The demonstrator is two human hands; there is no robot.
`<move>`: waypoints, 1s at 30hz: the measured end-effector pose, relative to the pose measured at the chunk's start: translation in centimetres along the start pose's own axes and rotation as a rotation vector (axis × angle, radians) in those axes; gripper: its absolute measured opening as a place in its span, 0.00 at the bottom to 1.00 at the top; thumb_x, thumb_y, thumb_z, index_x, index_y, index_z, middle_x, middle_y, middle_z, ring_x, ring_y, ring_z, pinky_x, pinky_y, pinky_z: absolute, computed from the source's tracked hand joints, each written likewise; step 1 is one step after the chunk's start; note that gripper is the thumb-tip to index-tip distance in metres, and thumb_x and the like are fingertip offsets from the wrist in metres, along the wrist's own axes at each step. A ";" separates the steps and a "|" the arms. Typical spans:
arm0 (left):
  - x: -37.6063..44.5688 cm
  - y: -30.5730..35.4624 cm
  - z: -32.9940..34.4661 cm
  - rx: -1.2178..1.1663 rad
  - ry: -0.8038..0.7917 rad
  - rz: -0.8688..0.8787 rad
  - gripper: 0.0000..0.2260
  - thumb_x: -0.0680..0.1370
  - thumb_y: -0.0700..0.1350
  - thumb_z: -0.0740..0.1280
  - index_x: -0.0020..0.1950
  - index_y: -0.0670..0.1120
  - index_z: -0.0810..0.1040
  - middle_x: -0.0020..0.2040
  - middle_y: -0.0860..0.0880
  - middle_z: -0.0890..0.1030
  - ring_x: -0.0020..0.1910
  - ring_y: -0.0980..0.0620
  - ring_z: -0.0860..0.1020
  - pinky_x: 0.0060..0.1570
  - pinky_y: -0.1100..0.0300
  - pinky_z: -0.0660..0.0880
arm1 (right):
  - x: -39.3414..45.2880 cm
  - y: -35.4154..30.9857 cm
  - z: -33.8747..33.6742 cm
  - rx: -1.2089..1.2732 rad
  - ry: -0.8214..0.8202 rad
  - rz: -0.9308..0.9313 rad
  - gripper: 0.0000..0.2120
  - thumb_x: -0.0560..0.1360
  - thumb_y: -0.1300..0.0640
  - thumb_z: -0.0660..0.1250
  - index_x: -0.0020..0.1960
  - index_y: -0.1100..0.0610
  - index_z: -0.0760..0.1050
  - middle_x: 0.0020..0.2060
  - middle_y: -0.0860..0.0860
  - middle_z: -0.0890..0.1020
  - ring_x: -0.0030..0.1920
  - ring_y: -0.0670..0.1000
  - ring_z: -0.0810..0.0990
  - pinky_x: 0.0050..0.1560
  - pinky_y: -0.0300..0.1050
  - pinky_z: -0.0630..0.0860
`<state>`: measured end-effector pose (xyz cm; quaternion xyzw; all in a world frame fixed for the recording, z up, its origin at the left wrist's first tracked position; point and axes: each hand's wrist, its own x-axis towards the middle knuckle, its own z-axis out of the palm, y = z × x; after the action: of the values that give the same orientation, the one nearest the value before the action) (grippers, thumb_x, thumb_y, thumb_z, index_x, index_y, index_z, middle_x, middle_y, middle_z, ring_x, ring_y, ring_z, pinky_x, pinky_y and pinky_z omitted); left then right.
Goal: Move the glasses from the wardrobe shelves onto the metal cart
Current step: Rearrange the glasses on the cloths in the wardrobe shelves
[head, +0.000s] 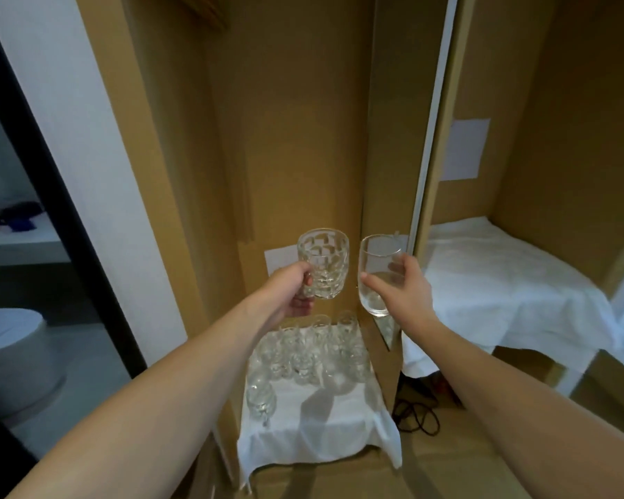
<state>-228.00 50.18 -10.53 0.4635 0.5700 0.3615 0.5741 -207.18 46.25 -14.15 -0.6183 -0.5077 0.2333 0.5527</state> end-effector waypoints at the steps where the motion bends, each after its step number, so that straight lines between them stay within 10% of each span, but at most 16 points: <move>1: -0.5 0.1 0.5 -0.003 -0.014 0.008 0.15 0.83 0.51 0.61 0.38 0.47 0.71 0.40 0.40 0.77 0.35 0.46 0.76 0.40 0.54 0.78 | -0.6 -0.1 -0.6 -0.002 0.019 0.008 0.38 0.68 0.42 0.79 0.72 0.52 0.69 0.62 0.47 0.77 0.62 0.49 0.76 0.64 0.51 0.75; 30: -5.3 4.3 28.3 -0.031 -0.205 -0.027 0.14 0.82 0.51 0.61 0.40 0.46 0.70 0.51 0.35 0.78 0.46 0.39 0.78 0.50 0.49 0.81 | 0.4 4.6 -28.4 -0.032 0.217 0.109 0.35 0.69 0.40 0.77 0.70 0.49 0.68 0.59 0.47 0.78 0.58 0.49 0.78 0.57 0.49 0.76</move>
<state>-199.98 43.07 -6.98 0.4811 0.5090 0.3132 0.6414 -181.23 34.54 -10.31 -0.6755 -0.4140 0.1866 0.5809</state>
